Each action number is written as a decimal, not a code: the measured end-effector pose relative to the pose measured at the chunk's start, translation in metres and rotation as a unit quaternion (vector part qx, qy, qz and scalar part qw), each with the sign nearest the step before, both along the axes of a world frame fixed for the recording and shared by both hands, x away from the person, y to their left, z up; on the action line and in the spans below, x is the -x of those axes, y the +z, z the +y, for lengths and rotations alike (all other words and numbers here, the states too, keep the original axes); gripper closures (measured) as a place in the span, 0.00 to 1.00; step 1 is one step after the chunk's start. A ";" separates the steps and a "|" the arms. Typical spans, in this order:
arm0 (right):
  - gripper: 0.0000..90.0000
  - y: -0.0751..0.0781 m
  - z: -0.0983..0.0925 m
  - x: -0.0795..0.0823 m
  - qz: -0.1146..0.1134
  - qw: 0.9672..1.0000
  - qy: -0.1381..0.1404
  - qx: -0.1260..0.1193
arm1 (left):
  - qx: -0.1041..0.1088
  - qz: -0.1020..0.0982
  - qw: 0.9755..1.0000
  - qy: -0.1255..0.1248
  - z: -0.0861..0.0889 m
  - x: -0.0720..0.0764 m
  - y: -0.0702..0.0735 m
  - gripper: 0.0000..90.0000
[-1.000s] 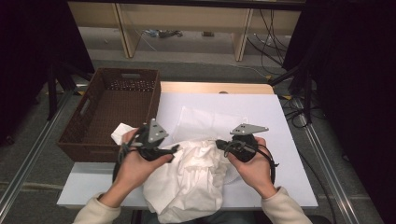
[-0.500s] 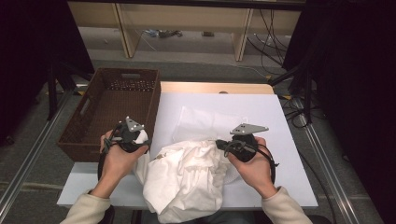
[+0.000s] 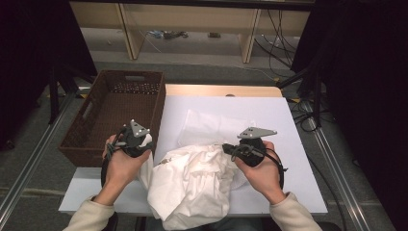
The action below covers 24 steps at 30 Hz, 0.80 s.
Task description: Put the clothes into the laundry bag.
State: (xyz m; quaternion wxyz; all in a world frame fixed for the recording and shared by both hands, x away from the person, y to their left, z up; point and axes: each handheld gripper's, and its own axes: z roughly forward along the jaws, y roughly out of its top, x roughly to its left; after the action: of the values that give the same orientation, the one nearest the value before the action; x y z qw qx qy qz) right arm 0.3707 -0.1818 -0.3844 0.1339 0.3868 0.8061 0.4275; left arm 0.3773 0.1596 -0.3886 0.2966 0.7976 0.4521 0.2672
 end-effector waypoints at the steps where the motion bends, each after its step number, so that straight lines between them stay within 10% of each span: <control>1: 1.00 0.000 0.000 0.000 0.000 1.000 0.000 0.000 | 0.003 -0.002 1.000 -0.002 0.001 0.001 0.002 0.79; 15: 1.00 -0.001 0.000 -0.001 -0.004 1.000 0.000 0.000 | 0.040 -0.059 0.997 -0.040 -0.009 0.017 0.026 0.94; 19: 1.00 -0.001 -0.001 -0.003 -0.011 1.000 0.007 0.003 | 0.083 -0.096 0.988 -0.084 -0.031 0.034 0.036 0.94; 24: 1.00 -0.001 -0.003 -0.003 -0.011 1.000 -0.001 0.007 | 0.108 -0.121 0.968 -0.190 -0.066 0.050 0.044 0.93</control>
State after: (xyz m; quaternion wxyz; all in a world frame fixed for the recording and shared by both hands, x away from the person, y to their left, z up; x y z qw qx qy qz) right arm 0.3739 -0.1843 -0.3856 0.1459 0.3824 0.8071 0.4255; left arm 0.3274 0.0934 -0.3447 0.4791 0.7936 0.2796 0.2501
